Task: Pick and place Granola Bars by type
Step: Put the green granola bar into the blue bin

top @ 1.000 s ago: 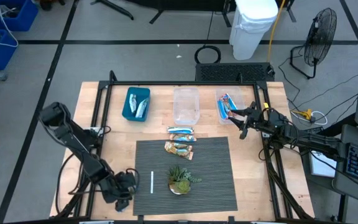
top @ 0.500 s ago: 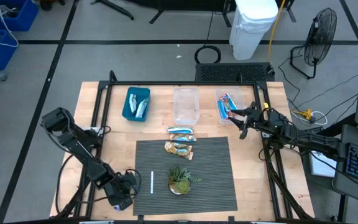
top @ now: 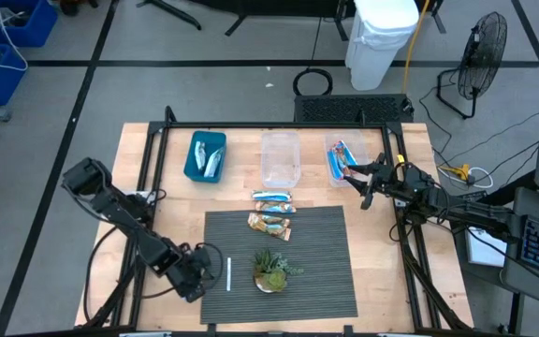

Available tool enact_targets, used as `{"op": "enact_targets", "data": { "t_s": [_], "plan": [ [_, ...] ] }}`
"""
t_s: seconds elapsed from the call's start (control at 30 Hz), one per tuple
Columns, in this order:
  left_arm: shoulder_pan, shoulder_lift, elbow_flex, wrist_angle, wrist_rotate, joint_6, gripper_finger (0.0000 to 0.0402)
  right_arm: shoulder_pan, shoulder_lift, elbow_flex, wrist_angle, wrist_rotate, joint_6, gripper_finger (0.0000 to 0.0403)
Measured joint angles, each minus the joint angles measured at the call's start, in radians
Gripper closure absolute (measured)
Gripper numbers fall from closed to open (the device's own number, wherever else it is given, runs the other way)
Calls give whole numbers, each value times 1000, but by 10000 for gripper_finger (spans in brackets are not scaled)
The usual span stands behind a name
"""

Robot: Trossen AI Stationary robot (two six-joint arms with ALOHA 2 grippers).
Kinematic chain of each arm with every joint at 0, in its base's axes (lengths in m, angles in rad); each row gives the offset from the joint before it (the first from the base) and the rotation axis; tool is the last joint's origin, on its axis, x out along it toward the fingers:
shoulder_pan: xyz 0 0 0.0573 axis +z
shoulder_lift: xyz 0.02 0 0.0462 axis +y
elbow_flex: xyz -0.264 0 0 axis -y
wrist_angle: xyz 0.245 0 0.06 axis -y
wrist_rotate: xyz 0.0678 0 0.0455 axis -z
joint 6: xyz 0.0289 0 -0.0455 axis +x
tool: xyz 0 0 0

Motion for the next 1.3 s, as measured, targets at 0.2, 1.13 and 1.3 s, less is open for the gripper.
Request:
{"op": "enact_targets", "data": {
  "t_s": [0.2, 1.13, 1.3],
  "plan": [
    [70, -1, 1, -69, -66, 118, 401, 0, 0, 0, 0, 0, 0, 234],
    [150, -60, -11, -453, -512, 137, 401, 0, 0, 0, 0, 0, 0, 234],
    [158, -60, 5, -487, -479, 144, 401, 0, 0, 0, 0, 0, 0, 234]
  ]
}}
